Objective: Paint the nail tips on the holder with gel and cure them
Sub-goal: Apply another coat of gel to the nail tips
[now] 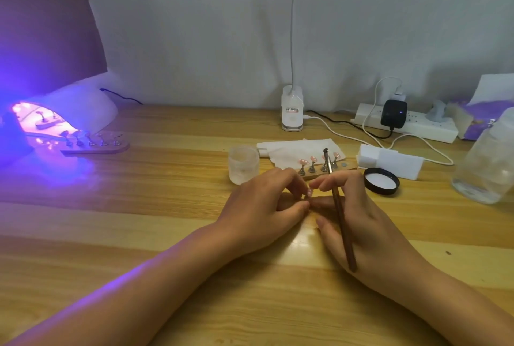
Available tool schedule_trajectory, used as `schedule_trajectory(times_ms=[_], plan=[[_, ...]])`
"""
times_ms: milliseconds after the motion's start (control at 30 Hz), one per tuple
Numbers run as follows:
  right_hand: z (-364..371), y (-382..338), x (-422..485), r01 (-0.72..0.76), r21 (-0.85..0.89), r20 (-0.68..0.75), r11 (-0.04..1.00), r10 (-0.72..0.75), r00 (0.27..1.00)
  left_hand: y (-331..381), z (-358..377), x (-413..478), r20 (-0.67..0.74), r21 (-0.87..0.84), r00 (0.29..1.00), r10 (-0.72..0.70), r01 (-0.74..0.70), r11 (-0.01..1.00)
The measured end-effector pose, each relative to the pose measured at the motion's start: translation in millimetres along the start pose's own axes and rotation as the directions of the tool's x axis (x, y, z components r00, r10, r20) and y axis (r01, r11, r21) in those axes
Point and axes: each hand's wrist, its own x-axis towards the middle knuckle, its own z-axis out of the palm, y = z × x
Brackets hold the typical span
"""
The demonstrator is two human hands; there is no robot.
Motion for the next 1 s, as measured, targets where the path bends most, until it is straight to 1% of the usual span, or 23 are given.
schedule_trajectory(times_ms=[100, 300, 467, 667, 867, 1000], plan=[[0.2, 0.8, -0.4, -0.009, 0.022, 0.027, 1.000, 0.008, 1.000, -0.7, -0.8, 0.4, -0.018, -0.026, 1.000, -0.015, 0.014, 1.000], [-1.9, -3.5, -0.5, -0.025, 0.029, 0.047, 0.999, 0.024, 0.999, -0.8, -1.1, 0.6, 0.024, -0.019, 1.000, -0.019, 0.019, 1.000], [-2.0, -5.1, -0.6, -0.041, -0.012, 0.052, 0.999, 0.042, 0.998, -2.8, -1.0, 0.4, 0.010, -0.042, 1.000, -0.014, 0.014, 0.999], [-2.9, -6.1, -0.5, -0.051, 0.026, 0.070, 0.998, 0.049, 0.996, -4.5, -1.2, 0.7, -0.014, -0.043, 1.000, 0.003, -0.004, 0.999], [-3.3, -6.0, -0.4, -0.048, 0.086, 0.042, 0.995, 0.044, 0.998, -6.2, -1.3, 1.4, -0.017, -0.081, 1.000, 0.003, -0.004, 0.997], [-2.2, -5.6, -1.4, -0.031, 0.052, 0.011, 0.998, 0.031, 0.999, -6.9, -1.1, 1.6, -0.022, -0.110, 1.000, 0.002, -0.004, 0.994]])
